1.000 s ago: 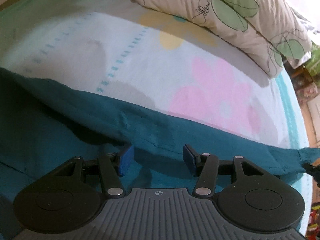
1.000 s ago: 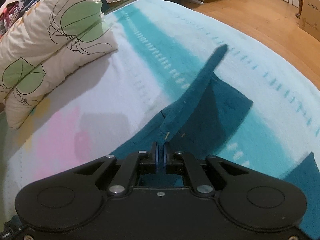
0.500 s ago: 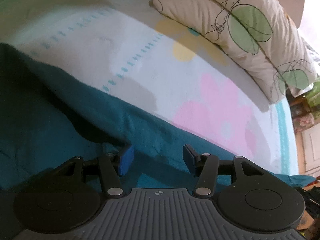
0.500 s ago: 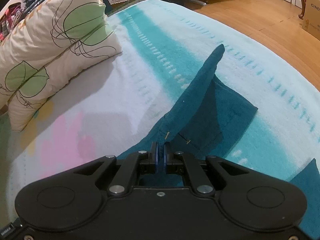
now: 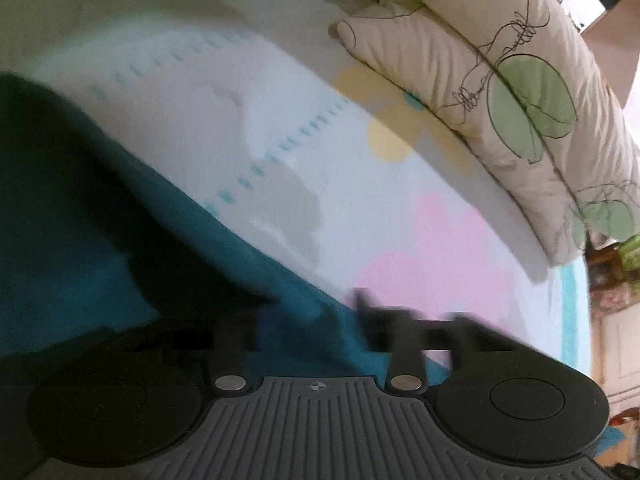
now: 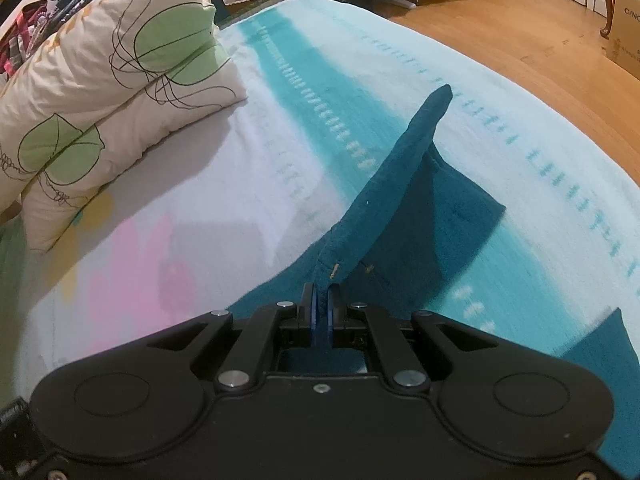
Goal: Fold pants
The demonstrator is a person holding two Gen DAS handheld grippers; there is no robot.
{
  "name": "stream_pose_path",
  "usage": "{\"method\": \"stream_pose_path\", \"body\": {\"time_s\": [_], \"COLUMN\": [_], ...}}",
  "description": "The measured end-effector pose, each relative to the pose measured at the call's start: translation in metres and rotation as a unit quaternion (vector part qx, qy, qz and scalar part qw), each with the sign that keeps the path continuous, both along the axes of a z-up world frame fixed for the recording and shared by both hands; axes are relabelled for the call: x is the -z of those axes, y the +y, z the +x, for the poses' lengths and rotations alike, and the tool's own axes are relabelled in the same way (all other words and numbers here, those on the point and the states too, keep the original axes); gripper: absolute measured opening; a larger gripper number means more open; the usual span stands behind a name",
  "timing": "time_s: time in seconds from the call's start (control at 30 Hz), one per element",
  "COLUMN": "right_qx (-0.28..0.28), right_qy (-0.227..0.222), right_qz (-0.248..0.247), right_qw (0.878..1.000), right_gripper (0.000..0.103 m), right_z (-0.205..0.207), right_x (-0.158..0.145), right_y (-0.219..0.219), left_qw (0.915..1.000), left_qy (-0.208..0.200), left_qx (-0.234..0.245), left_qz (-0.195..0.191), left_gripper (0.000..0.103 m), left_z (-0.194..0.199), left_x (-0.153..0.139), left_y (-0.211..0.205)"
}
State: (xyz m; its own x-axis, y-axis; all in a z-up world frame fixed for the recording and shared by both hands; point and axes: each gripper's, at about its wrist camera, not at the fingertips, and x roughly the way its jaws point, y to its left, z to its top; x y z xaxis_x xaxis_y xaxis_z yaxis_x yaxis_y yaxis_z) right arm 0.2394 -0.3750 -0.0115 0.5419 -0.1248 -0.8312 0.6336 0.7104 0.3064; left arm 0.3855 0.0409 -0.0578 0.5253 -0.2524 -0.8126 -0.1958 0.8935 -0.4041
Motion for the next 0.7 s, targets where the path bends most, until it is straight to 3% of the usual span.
{"method": "stream_pose_path", "body": {"time_s": [0.07,0.17,0.3,0.4,0.53,0.7], "right_qx": [0.001,0.0,-0.012,-0.015,-0.021,-0.017], "right_qy": [-0.005,-0.016,-0.026,-0.023,0.03,0.099], "right_qz": [0.004,0.002,-0.014,-0.015,0.003,0.058], "right_qw": [1.0,1.0,0.999,1.0,0.999,0.993], "right_gripper": [0.009,0.009,0.009,0.009,0.01,0.01], "right_z": [-0.011,-0.037,-0.094,-0.14,-0.19,-0.217], "right_x": [-0.002,-0.013,-0.034,-0.042,-0.021,0.029], "right_y": [0.001,0.004,0.017,0.026,0.038,0.045], "left_qw": [0.9998,0.997,0.9863,0.9796,0.9734,0.9756], "left_qy": [0.0,-0.04,-0.089,-0.097,-0.073,0.001], "left_qx": [0.018,0.054,0.116,0.151,0.183,0.178], "left_qz": [0.005,0.038,0.076,0.09,0.116,0.129], "left_gripper": [0.01,0.009,0.009,0.009,0.009,0.009], "left_z": [-0.007,-0.039,-0.102,-0.15,-0.206,-0.24], "left_x": [-0.012,-0.045,-0.089,-0.1,-0.083,-0.031], "left_y": [0.0,-0.002,0.0,0.008,0.019,0.032]}}
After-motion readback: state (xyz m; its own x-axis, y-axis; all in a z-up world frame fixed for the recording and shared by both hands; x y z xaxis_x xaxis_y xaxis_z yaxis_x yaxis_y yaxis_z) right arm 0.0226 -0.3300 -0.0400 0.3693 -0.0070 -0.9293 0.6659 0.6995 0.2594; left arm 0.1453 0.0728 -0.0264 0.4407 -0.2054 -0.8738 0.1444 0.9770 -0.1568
